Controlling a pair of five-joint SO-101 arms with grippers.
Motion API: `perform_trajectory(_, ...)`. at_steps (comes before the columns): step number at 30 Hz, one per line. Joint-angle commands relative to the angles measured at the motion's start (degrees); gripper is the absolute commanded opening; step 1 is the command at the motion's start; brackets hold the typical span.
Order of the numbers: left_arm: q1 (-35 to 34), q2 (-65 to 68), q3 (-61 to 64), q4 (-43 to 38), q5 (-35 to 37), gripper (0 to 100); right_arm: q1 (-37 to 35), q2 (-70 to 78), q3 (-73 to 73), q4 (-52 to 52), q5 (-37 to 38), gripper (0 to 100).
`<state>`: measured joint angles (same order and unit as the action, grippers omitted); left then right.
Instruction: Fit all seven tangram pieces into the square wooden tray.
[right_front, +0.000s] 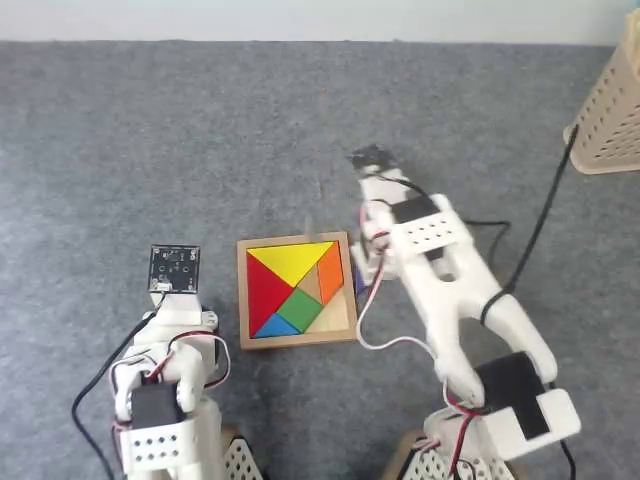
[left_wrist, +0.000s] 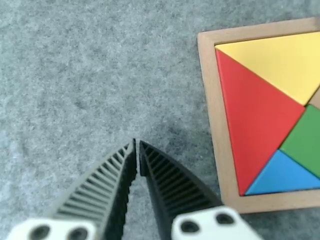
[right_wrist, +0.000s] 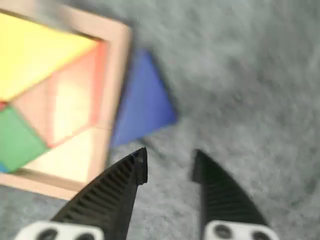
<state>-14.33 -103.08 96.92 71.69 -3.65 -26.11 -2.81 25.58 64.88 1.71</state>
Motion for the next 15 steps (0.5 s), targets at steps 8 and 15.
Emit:
perform_trajectory(8, 0.0, -0.62, -0.31, 0.26, -0.35, 1, -1.63, 15.52, -13.54, 0.66, -0.18, 21.3)
perform_trajectory(15, 0.0, -0.62, -0.31, 0.26, -0.35, 1, -0.48, 21.23, -17.23, 0.57, -0.53, 21.3)
